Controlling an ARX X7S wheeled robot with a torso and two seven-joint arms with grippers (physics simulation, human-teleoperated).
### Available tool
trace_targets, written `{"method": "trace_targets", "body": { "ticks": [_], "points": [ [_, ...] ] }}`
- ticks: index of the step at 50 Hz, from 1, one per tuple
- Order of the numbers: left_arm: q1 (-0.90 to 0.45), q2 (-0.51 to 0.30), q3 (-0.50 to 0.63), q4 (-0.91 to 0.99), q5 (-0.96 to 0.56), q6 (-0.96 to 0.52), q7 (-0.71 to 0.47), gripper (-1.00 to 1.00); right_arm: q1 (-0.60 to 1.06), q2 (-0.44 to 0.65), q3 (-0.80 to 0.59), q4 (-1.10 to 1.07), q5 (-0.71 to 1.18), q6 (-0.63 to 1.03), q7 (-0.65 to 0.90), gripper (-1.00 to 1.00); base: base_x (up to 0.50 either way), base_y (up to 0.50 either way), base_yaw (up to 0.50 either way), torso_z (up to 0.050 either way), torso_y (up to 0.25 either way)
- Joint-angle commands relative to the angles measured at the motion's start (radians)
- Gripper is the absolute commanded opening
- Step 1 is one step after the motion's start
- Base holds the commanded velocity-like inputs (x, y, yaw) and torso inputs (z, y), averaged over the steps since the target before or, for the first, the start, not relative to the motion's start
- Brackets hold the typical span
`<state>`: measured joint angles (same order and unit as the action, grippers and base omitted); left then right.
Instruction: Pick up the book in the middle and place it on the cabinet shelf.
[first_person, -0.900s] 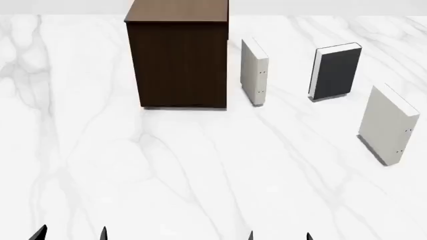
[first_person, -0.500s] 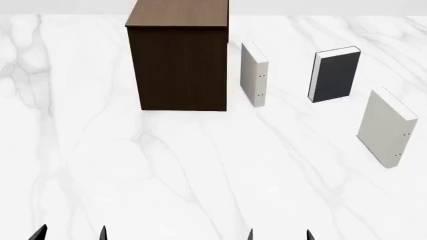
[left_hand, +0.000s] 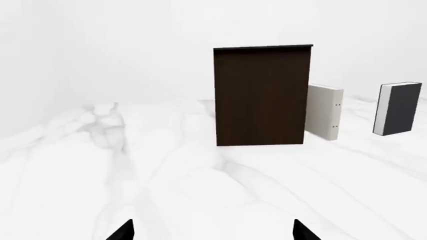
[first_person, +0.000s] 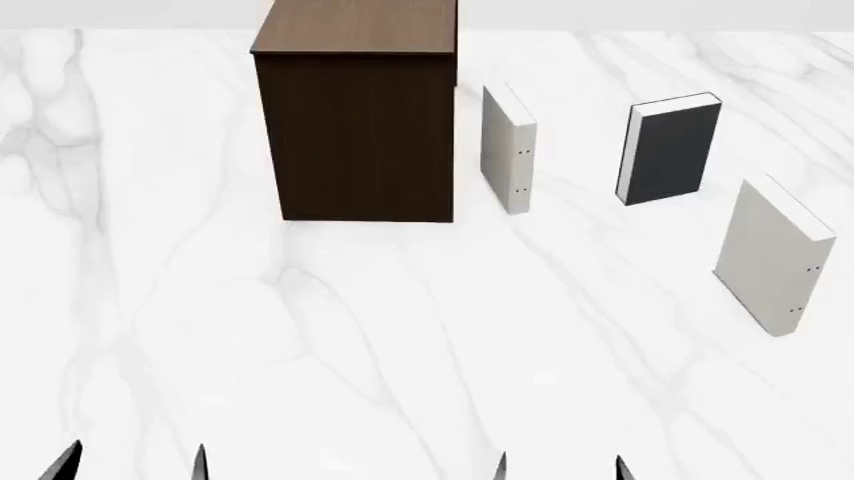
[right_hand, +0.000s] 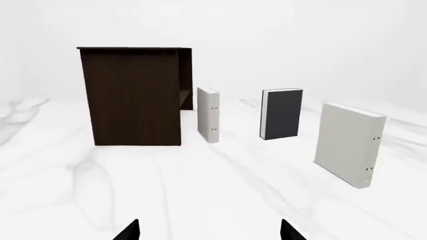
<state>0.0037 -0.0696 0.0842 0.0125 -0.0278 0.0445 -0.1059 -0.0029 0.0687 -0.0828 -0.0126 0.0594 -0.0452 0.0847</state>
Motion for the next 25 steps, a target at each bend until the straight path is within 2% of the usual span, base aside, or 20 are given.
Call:
{"method": "trace_targets", "body": {
  "ticks": [1,3,8,17,25],
  "points": [
    [0.069,-0.004,-0.022,0.135,0.129,0.415,-0.116,1.00,-0.054,-0.008,0.017,-0.113,-0.013,-0.459,0.008,1.00,0.00,0.00,0.00,0.000,0.000],
    [0.096,-0.010,-0.037,0.217,0.218,0.550,-0.161,1.00,-0.071,-0.005,0.020,-0.142,-0.044,-0.616,0.016,1.00,0.00,0.00,0.00,0.000,0.000],
    [0.123,-0.012,-0.048,0.290,0.248,0.597,-0.194,1.00,-0.086,-0.001,0.018,-0.210,0.008,-0.707,0.032,1.00,0.00,0.00,0.00,0.000,0.000],
    [0.133,-0.024,-0.034,0.311,0.252,0.599,-0.212,1.00,-0.099,0.017,-0.002,-0.263,-0.007,-0.732,0.041,1.00,0.04,0.00,0.00,0.000,0.000],
    [0.126,-0.034,-0.020,0.313,0.254,0.572,-0.217,1.00,-0.091,0.024,-0.005,-0.266,-0.015,-0.715,0.063,1.00,0.49,0.00,0.00,0.000,0.000]
  ]
}}
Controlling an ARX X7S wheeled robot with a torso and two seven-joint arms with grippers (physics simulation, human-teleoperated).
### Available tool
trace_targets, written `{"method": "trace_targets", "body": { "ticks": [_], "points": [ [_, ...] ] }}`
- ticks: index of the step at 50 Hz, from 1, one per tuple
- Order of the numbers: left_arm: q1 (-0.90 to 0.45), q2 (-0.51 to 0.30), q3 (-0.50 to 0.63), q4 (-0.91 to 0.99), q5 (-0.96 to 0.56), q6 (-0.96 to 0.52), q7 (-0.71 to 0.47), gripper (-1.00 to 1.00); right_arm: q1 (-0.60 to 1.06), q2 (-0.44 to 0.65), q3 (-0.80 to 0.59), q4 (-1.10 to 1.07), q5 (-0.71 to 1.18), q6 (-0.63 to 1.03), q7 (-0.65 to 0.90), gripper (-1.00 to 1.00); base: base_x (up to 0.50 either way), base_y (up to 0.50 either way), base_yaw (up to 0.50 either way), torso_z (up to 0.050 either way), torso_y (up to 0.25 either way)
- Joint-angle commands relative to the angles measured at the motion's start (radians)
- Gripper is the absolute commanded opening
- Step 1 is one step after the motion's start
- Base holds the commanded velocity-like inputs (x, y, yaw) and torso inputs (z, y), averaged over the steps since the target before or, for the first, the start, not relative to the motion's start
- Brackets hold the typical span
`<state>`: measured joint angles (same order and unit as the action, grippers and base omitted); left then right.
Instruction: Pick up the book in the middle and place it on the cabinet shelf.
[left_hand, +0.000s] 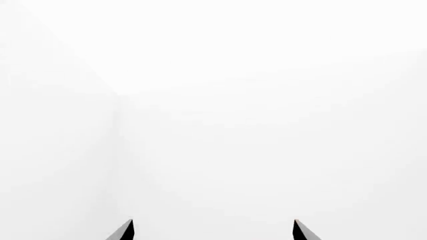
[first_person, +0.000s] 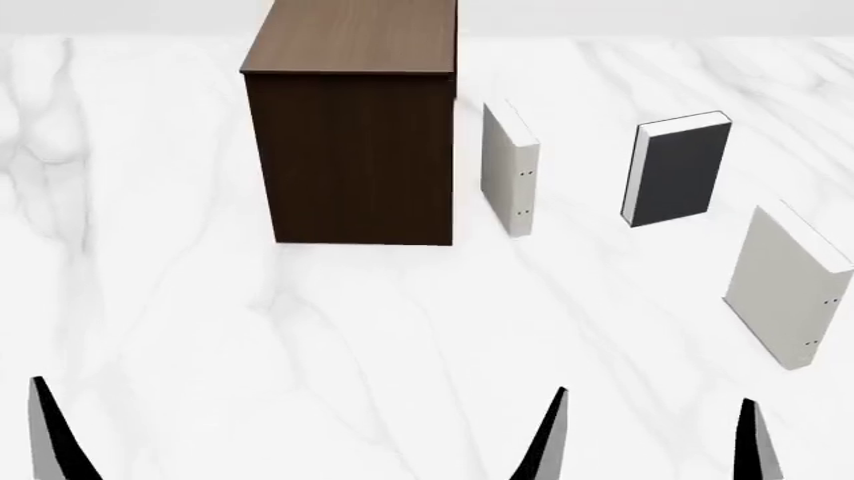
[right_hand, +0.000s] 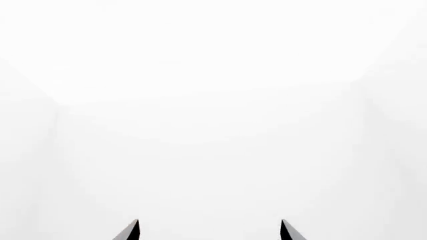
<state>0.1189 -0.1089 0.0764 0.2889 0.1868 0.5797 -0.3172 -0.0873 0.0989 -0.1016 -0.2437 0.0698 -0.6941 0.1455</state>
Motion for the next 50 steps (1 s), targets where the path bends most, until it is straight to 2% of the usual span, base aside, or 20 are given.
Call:
{"method": "trace_targets", "body": {
  "ticks": [1,50],
  "points": [
    [0.010,0.004,-0.009,0.037,0.039,0.031,-0.005,1.00,-0.006,-0.005,0.012,-0.035,-0.028,-0.067,0.003,1.00,0.50,0.00,0.00,0.000,0.000],
    [0.006,-0.047,0.048,0.036,0.044,-0.017,-0.046,1.00,-0.003,0.056,-0.063,-0.036,-0.042,-0.034,0.030,1.00,0.50,0.00,0.00,0.000,0.000]
  ]
}}
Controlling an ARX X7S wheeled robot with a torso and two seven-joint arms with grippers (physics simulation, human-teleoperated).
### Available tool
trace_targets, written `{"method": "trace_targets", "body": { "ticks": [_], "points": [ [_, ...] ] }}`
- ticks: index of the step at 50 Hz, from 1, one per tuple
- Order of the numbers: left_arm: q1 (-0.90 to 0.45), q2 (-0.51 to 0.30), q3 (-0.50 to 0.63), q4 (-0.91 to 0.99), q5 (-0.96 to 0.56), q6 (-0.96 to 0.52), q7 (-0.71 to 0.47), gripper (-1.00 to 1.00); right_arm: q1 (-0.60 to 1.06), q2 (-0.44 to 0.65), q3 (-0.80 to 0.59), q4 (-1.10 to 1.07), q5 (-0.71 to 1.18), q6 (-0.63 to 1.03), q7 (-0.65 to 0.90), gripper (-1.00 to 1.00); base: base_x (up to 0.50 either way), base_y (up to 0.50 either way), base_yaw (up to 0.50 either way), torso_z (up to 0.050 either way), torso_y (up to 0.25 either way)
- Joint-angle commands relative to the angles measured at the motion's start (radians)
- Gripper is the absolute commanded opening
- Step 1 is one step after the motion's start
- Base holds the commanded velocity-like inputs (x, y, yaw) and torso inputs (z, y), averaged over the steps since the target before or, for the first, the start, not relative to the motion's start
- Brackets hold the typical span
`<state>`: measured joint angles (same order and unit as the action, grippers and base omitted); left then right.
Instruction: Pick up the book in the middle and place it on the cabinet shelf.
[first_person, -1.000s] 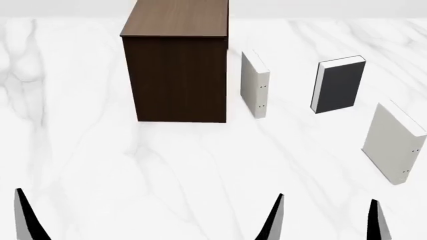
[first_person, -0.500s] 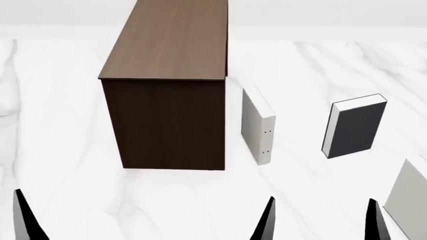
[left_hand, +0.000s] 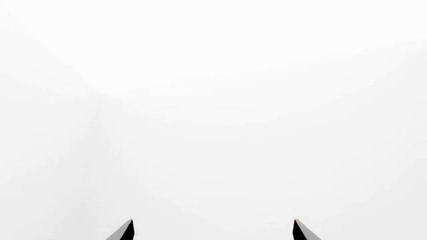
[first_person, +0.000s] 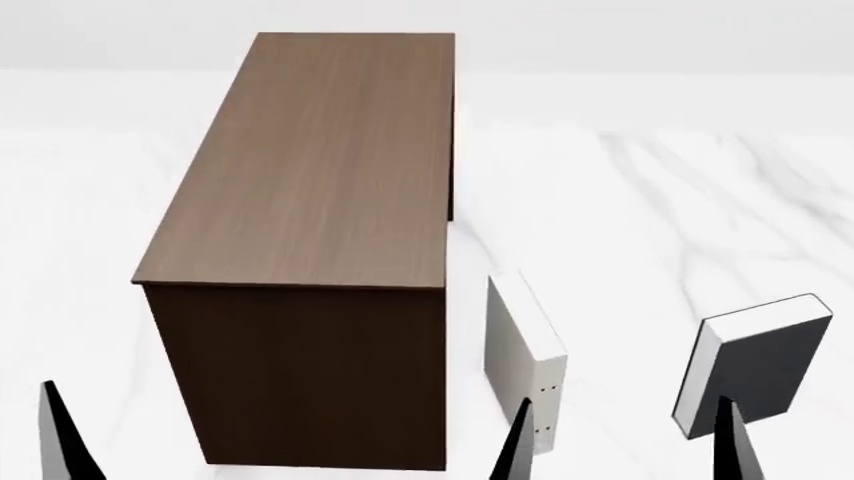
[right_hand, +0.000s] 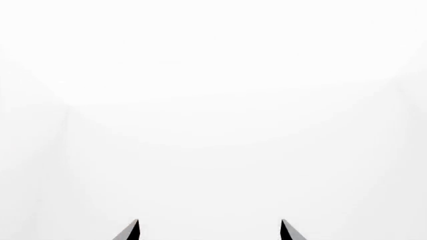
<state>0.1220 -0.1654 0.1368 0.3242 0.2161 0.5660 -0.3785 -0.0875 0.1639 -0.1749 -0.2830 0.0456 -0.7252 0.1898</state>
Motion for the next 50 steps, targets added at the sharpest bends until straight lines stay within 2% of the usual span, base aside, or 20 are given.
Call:
{"method": "trace_targets", "body": {
  "ticks": [1,9,15,20,25,34,50],
  "points": [
    [0.004,0.008,-0.012,0.004,0.014,-0.008,0.016,1.00,-0.003,-0.009,0.009,0.004,-0.017,-0.004,-0.014,1.00,0.50,0.00,0.00,0.000,0.000],
    [0.003,0.002,-0.005,0.005,0.015,-0.010,0.010,1.00,0.001,-0.007,0.008,0.002,-0.017,0.017,-0.001,1.00,0.49,0.00,0.00,0.000,0.000],
    [0.004,-0.003,0.000,0.005,0.014,-0.014,0.006,1.00,0.021,-0.011,0.011,0.005,-0.013,0.066,0.015,1.00,0.06,0.00,0.00,0.000,0.002],
    [0.004,-0.006,0.005,0.000,0.017,-0.011,0.000,1.00,0.091,-0.029,0.036,-0.034,0.022,0.279,0.065,1.00,0.00,0.00,0.00,0.000,0.000],
    [0.004,-0.010,0.011,-0.003,0.016,-0.015,-0.002,1.00,0.235,-0.055,0.098,-0.054,0.082,0.556,0.164,1.00,0.00,0.00,0.00,0.000,0.000],
    [0.004,-0.017,0.021,-0.002,0.014,-0.022,-0.004,1.00,0.371,-0.051,0.161,-0.006,0.043,0.734,0.288,1.00,0.00,0.00,0.00,0.000,0.000],
    [0.001,-0.027,0.030,0.007,0.005,-0.049,-0.008,1.00,0.495,-0.082,0.207,0.033,0.012,0.945,0.452,1.00,0.00,0.00,0.00,0.000,0.000]
  ]
}}
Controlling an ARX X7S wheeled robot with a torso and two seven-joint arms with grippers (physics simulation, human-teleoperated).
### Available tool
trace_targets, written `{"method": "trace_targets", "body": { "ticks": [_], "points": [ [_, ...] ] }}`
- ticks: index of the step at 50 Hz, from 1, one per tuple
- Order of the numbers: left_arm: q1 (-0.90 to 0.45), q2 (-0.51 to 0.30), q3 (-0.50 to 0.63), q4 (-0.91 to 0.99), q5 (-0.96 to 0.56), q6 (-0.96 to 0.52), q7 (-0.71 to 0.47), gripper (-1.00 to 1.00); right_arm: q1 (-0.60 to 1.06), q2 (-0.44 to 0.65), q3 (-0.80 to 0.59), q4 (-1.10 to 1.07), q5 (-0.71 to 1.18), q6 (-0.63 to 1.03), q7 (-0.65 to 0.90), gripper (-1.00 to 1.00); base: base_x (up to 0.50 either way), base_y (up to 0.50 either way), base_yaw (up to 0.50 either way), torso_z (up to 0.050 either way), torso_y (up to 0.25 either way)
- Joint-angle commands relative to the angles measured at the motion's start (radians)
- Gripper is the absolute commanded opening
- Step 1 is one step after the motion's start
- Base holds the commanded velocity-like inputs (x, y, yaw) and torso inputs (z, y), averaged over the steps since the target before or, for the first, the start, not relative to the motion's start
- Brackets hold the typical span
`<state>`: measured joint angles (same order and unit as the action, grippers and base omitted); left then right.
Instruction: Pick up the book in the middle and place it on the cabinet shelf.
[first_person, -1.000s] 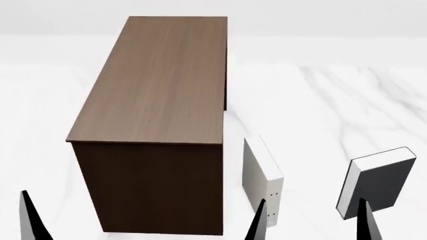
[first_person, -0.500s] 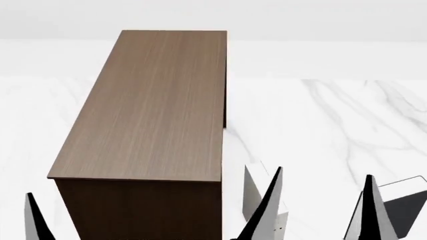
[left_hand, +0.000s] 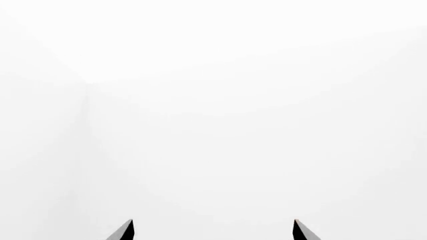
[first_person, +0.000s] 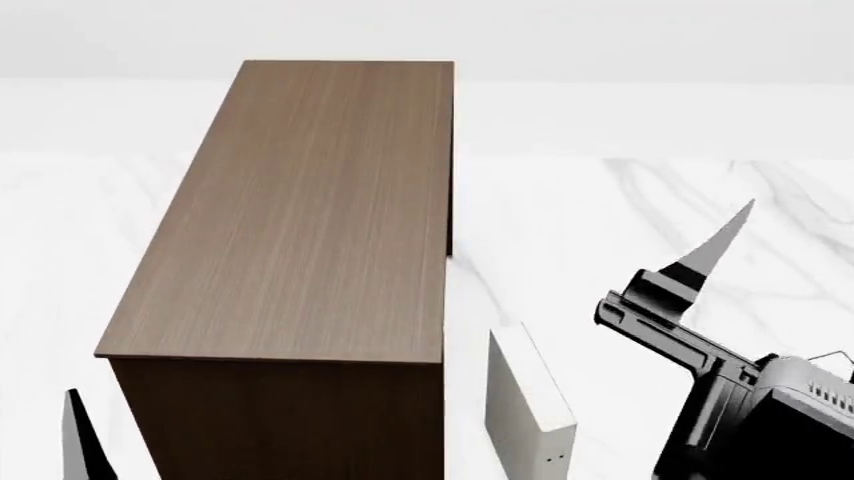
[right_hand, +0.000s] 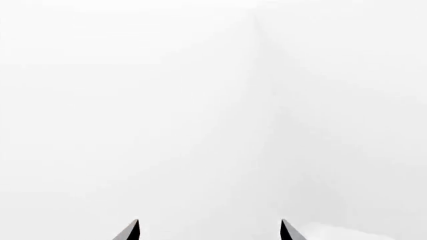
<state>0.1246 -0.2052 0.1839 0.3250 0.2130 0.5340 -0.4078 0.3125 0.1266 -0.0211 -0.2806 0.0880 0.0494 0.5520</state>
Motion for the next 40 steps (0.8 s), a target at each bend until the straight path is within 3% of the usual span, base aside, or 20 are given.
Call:
{"method": "trace_targets", "body": {
  "ticks": [1,7,40],
  "points": [
    [-0.002,0.012,-0.017,0.006,0.007,-0.018,0.020,1.00,0.100,-0.046,0.050,0.034,-0.037,0.179,0.099,1.00,0.00,0.00,0.00,0.000,0.000],
    [-0.003,0.009,-0.018,0.009,0.004,-0.020,0.014,1.00,0.155,-0.064,0.061,0.066,-0.064,0.280,0.183,1.00,0.00,0.00,0.00,0.000,0.000],
    [-0.008,-0.011,0.006,-0.006,-0.005,-0.030,-0.003,1.00,0.268,-0.072,0.052,0.220,-0.085,0.423,0.389,1.00,0.00,0.00,0.00,0.000,0.000]
  ]
}}
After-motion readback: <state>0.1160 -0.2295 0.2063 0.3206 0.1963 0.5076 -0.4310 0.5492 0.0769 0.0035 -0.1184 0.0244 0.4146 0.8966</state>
